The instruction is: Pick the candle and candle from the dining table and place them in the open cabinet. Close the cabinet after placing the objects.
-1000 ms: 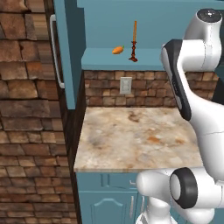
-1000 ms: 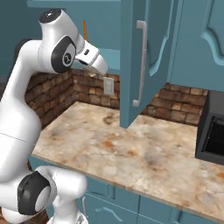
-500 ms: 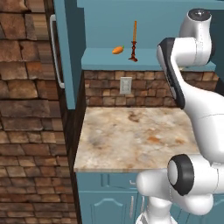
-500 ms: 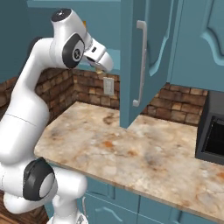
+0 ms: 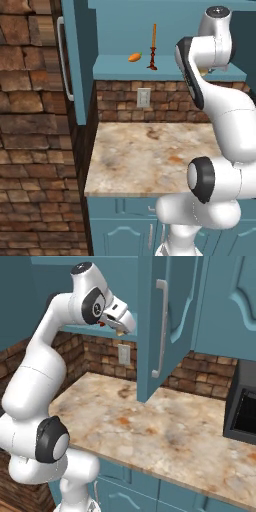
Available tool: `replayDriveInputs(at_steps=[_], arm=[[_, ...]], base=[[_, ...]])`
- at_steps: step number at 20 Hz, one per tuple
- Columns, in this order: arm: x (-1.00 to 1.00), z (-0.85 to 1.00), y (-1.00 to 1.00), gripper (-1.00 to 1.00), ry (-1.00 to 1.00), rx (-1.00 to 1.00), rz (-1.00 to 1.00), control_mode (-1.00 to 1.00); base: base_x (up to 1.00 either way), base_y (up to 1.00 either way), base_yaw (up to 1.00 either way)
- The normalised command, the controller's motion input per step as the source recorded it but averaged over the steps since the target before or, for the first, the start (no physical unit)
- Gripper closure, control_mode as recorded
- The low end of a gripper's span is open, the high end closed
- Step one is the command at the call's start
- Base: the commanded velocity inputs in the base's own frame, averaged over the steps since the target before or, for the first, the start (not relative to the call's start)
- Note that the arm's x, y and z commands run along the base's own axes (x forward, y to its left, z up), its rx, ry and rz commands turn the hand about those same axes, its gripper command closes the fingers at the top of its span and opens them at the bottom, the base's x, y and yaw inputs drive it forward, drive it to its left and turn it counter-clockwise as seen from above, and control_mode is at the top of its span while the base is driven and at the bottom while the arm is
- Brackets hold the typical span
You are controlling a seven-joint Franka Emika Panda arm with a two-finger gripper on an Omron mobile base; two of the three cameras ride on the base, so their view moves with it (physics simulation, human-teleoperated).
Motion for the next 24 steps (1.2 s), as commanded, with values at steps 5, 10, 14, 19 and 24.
replayDriveInputs(at_steps=[5,10,14,19,24], arm=[[0.33,0.0,-0.19,1.0,0.01,0.0,0.0,-1.0],[0.3,-0.03,-0.13,1.0,0.0,0.0,0.0,-1.0],[0.31,-0.11,-0.04,1.0,0.01,0.0,0.0,-1.0],[0.34,-0.16,-0.02,1.0,0.03,0.0,0.0,-1.0],[0.32,-0.12,-0.05,1.0,0.03,0.0,0.0,-1.0]], base=[[0.0,0.0,0.0],[0.0,0.0,0.0],[0.0,0.0,0.0],[0.0,0.0,0.0],[0.0,0.0,0.0]])
